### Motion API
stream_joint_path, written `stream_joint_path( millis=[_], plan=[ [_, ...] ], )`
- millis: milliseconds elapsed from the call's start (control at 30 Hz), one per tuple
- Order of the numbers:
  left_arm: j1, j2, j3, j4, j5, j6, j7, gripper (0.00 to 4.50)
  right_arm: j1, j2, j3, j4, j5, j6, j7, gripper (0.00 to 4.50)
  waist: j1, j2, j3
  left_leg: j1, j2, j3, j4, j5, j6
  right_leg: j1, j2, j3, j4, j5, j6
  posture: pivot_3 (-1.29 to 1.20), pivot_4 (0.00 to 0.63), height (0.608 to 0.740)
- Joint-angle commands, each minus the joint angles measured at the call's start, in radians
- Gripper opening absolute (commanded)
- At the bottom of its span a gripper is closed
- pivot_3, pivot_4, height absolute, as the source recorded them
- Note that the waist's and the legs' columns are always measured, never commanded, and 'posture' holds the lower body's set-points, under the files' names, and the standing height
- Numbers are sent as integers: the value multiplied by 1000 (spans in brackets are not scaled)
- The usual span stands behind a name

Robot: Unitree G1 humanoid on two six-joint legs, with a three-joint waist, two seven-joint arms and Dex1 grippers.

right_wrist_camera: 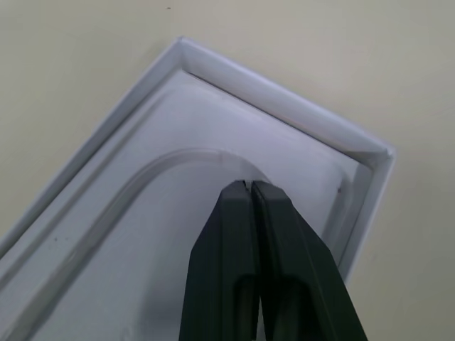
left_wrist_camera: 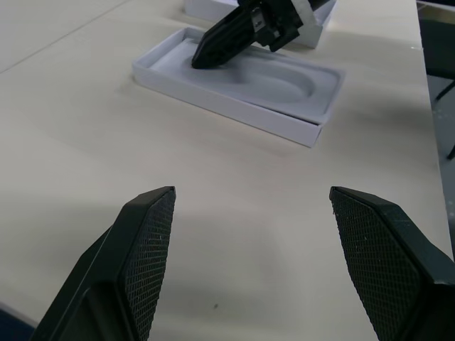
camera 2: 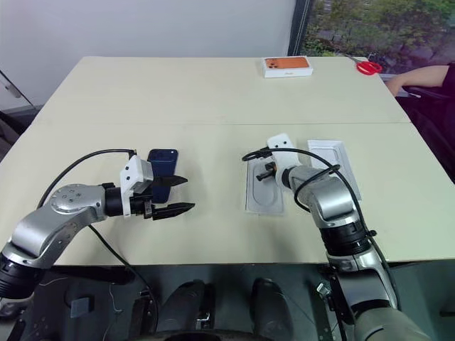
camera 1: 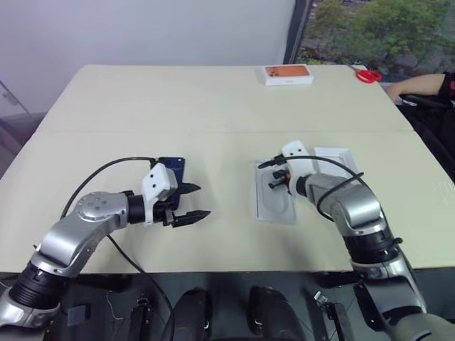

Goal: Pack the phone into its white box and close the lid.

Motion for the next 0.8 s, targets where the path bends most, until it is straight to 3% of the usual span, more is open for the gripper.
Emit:
stream_joint_path(
  millis=[33,333,533,600,700,800],
  plan=[
    [13,-12,43,-53,-5,16,-4,3671,-23,13,4,54,-58,-55,-28,138,-3,0,0,0,0,0,0,0,0,0,0,0,0,0,0,0,150,740],
    [38,-33,64,-88,8,49,-6,3671,-27,17,-14,35,-78,-66,7,138,-4,0,0,2,0,0,0,0,0,1,1,0,1,2,4,0,150,740],
    [30,-31,167,-26,-22,107,45,3671,58,-132,-18,-276,16,-7,190,138,0,2,2,1,0,0,0,-1,2,1,1,0,0,2,4,0,150,740],
    [15,-35,245,20,-77,191,89,3671,52,-116,-5,-331,41,9,206,138,-10,2,2,2,1,0,0,-1,2,1,2,0,1,2,4,0,150,740],
    [-4,-31,340,99,-108,314,176,4451,22,-39,47,-351,51,26,194,0,-26,2,2,3,4,-1,0,-1,2,1,6,0,1,2,5,0,150,740],
    [-9,-19,406,146,-79,383,264,4451,-15,50,130,-308,31,14,180,0,-30,2,2,3,5,-1,0,-1,2,-1,7,0,4,2,5,0,150,740]
  ],
)
